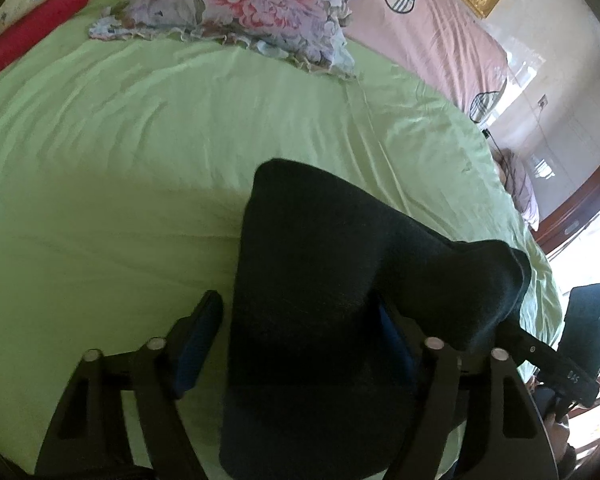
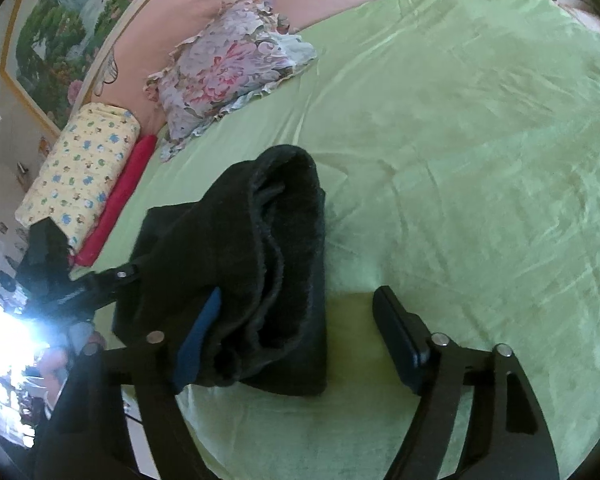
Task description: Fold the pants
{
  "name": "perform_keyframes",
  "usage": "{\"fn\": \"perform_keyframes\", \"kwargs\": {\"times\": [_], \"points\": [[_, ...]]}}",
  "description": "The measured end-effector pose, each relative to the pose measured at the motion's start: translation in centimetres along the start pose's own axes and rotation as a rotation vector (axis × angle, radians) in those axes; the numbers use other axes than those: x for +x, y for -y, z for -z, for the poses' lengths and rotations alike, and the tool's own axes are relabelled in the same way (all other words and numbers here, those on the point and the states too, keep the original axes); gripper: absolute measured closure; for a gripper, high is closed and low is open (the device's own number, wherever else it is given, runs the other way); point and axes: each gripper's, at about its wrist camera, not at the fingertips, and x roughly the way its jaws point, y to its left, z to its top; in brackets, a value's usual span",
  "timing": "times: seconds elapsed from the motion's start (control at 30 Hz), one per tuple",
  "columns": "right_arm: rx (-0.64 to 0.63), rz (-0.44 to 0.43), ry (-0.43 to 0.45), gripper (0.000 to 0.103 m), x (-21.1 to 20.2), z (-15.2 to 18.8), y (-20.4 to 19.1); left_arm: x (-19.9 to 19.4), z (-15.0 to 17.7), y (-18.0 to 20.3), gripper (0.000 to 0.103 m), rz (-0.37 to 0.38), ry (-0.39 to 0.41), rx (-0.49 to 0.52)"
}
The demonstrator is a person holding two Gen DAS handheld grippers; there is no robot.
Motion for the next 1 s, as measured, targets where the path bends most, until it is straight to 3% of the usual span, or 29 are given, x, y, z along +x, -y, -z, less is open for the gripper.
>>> {"fn": "perform_keyframes", "kwargs": {"times": [0.17, 0.3, 0.47, 0.6, 1.0], "points": [[0.044, -0.109, 0.0, 0.038, 0.6, 0.1, 0.8, 0.2, 0.0, 0.3, 0.045, -0.002, -0.007, 0.011], [0.039, -0.129, -0.007, 0.041, 1.0, 0.0, 0.3, -0.3, 0.1, 1.5, 0.057, -0.04, 0.001, 0.047], [0.037, -0.147, -0.008, 0.05, 1.1, 0.0, -0.1, -1.2, 0.2, 2.2, 0.066, -0.053, 0.014, 0.046], [0.033, -0.154, 0.007, 0.055, 0.6, 0.1, -0.3, -2.4, 0.4, 3.1, 0.068, -0.079, 0.035, 0.07], [0.008, -0.179, 0.044, 0.057, -0.7, 0.0, -1.9, -5.9, 1.0, 3.8, 0.069, -0.092, 0.088, 0.08]]}}
